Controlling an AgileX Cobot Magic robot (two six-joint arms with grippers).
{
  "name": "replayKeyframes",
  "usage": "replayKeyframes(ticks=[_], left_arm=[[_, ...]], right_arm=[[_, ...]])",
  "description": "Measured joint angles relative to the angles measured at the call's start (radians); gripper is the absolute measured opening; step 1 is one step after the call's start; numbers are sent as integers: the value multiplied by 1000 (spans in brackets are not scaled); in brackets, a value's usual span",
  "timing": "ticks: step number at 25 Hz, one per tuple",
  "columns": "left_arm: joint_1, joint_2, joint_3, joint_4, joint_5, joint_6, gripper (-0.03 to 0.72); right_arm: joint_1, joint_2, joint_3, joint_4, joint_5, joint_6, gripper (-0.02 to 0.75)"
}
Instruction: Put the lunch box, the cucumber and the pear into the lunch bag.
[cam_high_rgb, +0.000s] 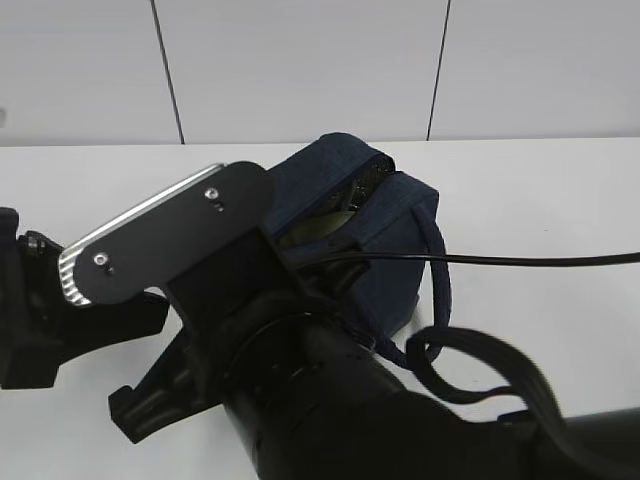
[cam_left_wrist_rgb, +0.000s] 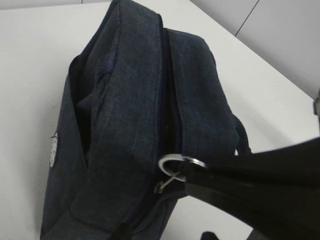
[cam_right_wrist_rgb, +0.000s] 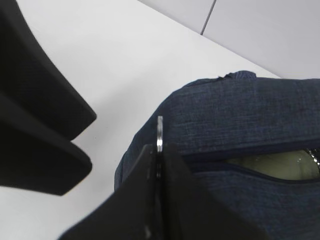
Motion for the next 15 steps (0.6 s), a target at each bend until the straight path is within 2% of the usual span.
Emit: replayKeyframes(ticks=[2,6,8,11,15], left_arm=[[65,31,0,-53,53,58,257],[299,101,0,-224,292,237,257],[388,157,-2,-319,388,349,257],[413,256,-33,-305,457,501,256],[347,340,-86,-197,462,587,256]], right_arm=[[0,0,0,19,0,-18,0],[0,-10,0,28,4,-27,0],[0,-10,0,29,14,-28,0],[0,-10,0,35,29,-30,0],[0,-10,0,42,42,-32,0]])
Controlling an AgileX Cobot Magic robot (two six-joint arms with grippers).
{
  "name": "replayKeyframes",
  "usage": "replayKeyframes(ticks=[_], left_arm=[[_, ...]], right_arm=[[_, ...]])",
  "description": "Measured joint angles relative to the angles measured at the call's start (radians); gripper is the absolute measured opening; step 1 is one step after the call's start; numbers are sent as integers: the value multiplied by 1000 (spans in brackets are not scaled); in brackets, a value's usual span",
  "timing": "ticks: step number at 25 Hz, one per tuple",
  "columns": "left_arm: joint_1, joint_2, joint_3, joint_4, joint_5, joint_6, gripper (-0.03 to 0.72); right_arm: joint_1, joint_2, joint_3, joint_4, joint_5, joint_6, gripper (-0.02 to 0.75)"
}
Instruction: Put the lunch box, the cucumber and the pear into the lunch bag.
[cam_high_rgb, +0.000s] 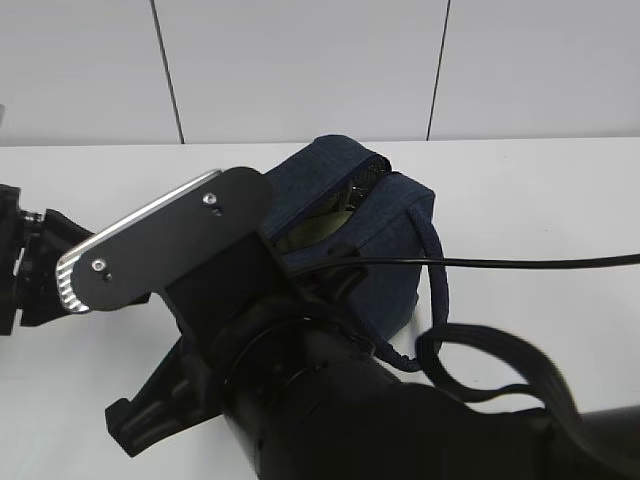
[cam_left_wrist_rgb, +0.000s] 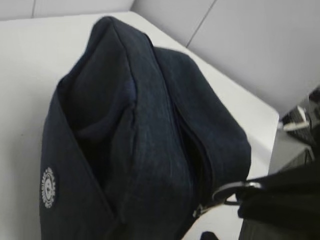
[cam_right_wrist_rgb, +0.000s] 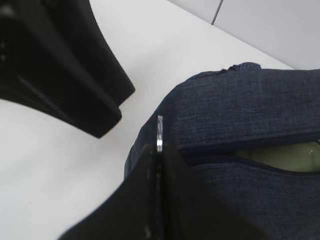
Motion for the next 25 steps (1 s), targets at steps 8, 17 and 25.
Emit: replayKeyframes(ticks=[8,17,25], left_arm=[[-124,22,-17,80,-195,88,256],[-126,94,-24,38,-226,154,254],[-143,149,-29,-14,-193,223,251]], right_arm=[[0,0,0,10,14,-3,0],[0,0,-4,18,27,-3,0],[0,0,-6,20,27,-3,0]])
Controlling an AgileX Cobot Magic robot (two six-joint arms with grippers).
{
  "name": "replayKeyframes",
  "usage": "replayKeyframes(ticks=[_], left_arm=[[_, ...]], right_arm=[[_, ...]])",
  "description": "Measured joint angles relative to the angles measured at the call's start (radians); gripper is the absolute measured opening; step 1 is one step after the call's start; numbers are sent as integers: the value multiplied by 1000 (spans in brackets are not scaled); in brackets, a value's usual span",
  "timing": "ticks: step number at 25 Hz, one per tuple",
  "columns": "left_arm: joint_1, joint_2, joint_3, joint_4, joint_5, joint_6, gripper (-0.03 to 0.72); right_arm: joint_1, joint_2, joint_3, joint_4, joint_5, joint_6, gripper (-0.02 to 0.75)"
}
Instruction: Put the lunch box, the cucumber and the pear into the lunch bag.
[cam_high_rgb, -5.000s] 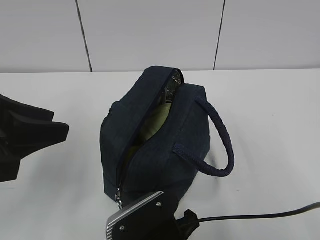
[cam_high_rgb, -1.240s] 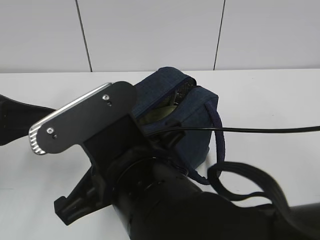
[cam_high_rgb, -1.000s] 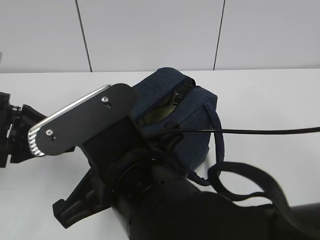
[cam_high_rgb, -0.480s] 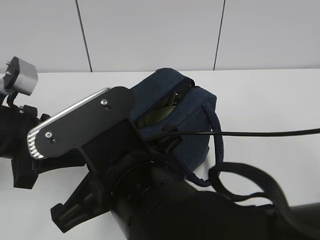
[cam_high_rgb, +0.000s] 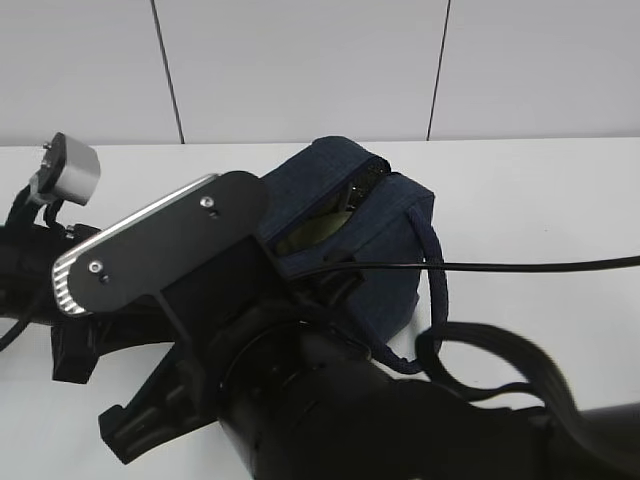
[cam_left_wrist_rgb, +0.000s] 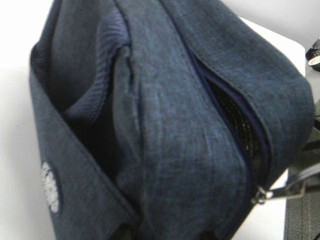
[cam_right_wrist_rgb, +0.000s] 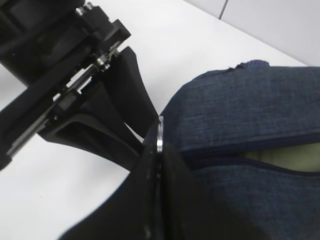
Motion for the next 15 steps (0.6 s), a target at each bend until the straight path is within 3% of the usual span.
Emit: replayKeyframes(ticks=[3,8,15], left_arm=[[-36,20,-19,0,1,5,241],[-67,50,-36,5,-27,4,43],[-67,51,-36,15,-36,-24,10]], right_arm=[[0,0,0,2,0,0,0],[0,0,0,8,0,0,0],[0,-5,0,8,-38,0,0]])
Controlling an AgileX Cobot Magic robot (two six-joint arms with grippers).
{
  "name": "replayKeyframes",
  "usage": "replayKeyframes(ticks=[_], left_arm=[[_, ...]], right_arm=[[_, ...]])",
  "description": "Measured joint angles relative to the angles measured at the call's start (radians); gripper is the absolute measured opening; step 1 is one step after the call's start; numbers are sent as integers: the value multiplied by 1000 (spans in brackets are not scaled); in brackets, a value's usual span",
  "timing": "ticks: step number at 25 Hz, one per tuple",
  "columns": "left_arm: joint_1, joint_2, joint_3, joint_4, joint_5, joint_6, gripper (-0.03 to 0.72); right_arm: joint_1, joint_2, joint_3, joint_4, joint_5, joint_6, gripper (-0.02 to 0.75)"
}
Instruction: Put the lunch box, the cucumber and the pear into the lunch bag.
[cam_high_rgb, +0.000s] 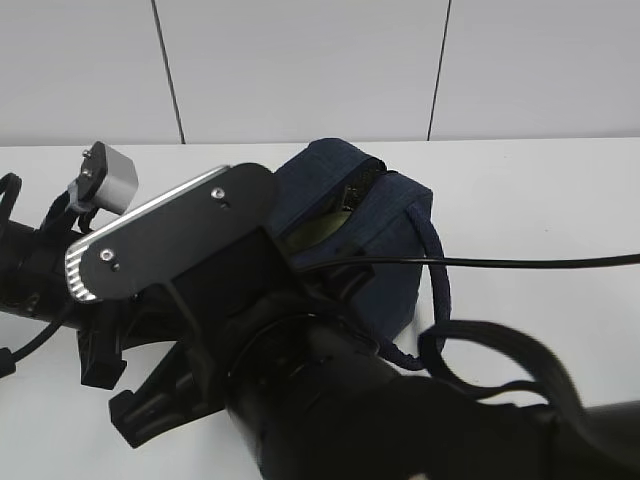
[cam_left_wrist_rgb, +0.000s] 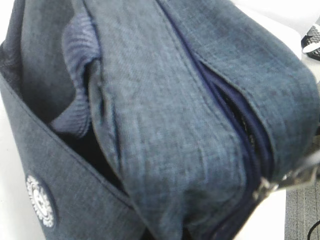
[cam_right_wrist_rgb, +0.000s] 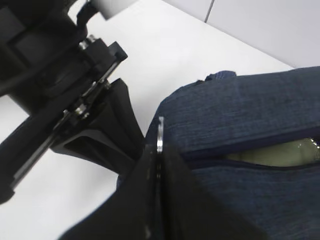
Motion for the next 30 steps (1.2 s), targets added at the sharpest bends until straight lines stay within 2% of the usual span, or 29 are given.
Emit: replayKeyframes(ticks=[5,18,25,30], left_arm=[[0,0,-1,7,-1,-20,6],[0,0,-1,16,-11,-37,3],[0,0,-1,20,-13,-37,3],[0,0,-1,21,-16,-39,2]], right_arm=[[-42,-33,-7,7,23,0,0],[-286,-46,-71,49,178,-14,0],[-390,-46,-71,49,275,-20,0],[-474,-46,-76,53,393,-21,0]])
